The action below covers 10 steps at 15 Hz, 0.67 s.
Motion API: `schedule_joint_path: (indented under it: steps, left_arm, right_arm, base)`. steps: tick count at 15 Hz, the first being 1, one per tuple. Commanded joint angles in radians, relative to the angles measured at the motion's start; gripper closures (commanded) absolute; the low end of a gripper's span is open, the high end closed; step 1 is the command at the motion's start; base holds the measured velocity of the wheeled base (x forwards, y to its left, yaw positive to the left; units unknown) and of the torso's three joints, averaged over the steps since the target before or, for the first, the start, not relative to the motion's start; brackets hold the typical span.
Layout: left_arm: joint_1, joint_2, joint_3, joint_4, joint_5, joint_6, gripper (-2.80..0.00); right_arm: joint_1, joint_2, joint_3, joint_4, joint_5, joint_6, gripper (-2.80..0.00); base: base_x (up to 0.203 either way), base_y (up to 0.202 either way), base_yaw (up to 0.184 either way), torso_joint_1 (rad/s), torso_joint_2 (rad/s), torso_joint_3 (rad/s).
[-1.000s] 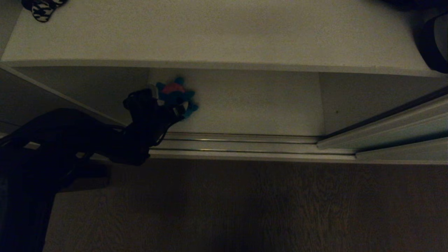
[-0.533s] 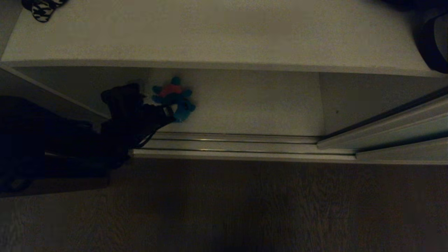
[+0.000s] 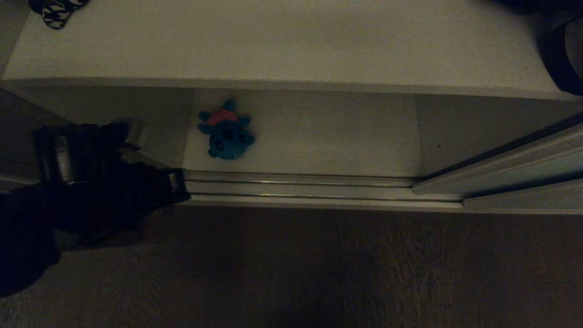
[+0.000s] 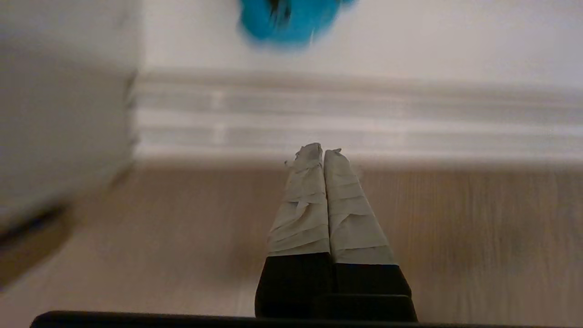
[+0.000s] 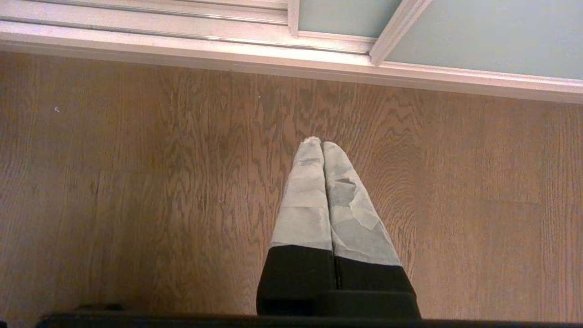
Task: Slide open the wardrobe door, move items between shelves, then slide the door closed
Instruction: Place the blue doll on the lower shelf
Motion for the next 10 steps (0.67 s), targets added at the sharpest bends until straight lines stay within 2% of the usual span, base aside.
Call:
schedule_joint_path:
  steps: [1,3,8,10]
  left_arm:
    - [0.002,-0.293,0.093,0.093,0.002,0.004,0.0]
    - [0.017,-0.527,0.176,0.22,0.003,0.011,0.0]
    - [0.141,-1.129,0.28,0.661,-0.022,0.042,0.0]
    - [0.178,-1.324,0.367,0.773,-0.032,0.083,0.0]
  right_arm:
    - [0.0,-0.001,0.0,-0.001,0.0,0.0,0.0]
    - [0.0,-0.001,0.0,-0.001,0.0,0.0,0.0]
    - [0.0,-0.001,0.0,-0.001,0.0,0.0,0.0]
    - [0.0,-0.001,0.0,-0.001,0.0,0.0,0.0]
  base:
    - [0.0,0.0,0.0,0.0,0.0,0.0]
    - [0.0,0.0,0.0,0.0,0.0,0.0]
    - [0.0,0.0,0.0,0.0,0.0,0.0]
    - [0.0,0.0,0.0,0.0,0.0,0.0]
